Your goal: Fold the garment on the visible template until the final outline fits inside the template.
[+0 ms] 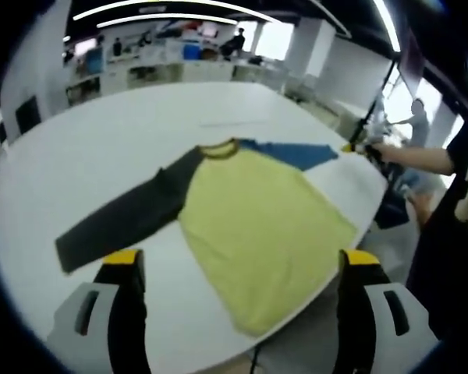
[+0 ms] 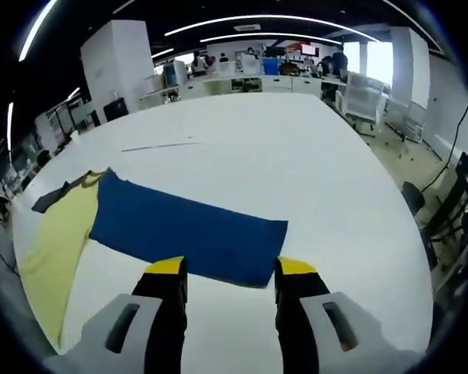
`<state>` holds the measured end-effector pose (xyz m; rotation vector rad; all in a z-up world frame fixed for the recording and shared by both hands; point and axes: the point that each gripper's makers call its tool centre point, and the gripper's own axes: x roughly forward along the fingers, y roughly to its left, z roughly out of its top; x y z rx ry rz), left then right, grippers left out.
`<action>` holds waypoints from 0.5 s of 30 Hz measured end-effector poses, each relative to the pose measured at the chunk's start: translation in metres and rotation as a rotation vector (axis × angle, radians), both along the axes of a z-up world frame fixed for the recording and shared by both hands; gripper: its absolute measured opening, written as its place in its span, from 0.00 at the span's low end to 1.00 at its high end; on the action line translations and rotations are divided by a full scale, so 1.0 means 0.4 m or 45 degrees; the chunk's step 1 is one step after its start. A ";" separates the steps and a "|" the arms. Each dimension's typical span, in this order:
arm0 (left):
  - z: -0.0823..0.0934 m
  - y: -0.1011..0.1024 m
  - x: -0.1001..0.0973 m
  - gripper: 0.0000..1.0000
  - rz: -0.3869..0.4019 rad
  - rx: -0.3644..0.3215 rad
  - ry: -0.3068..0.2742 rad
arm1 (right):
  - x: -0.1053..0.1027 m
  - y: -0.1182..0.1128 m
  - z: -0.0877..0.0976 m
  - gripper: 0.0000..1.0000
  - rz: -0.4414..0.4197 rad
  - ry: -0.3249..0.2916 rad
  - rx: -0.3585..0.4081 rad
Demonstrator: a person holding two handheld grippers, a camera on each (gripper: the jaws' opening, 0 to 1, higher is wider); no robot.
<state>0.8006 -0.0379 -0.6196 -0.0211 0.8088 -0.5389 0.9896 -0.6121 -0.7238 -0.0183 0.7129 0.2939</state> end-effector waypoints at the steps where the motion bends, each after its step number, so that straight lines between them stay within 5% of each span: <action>1: -0.003 -0.007 0.003 0.99 -0.008 -0.004 0.002 | 0.010 -0.007 -0.005 0.42 -0.013 -0.006 -0.005; 15: -0.035 -0.043 0.019 0.96 -0.078 0.015 0.037 | 0.120 -0.067 -0.071 0.22 -0.094 0.024 -0.131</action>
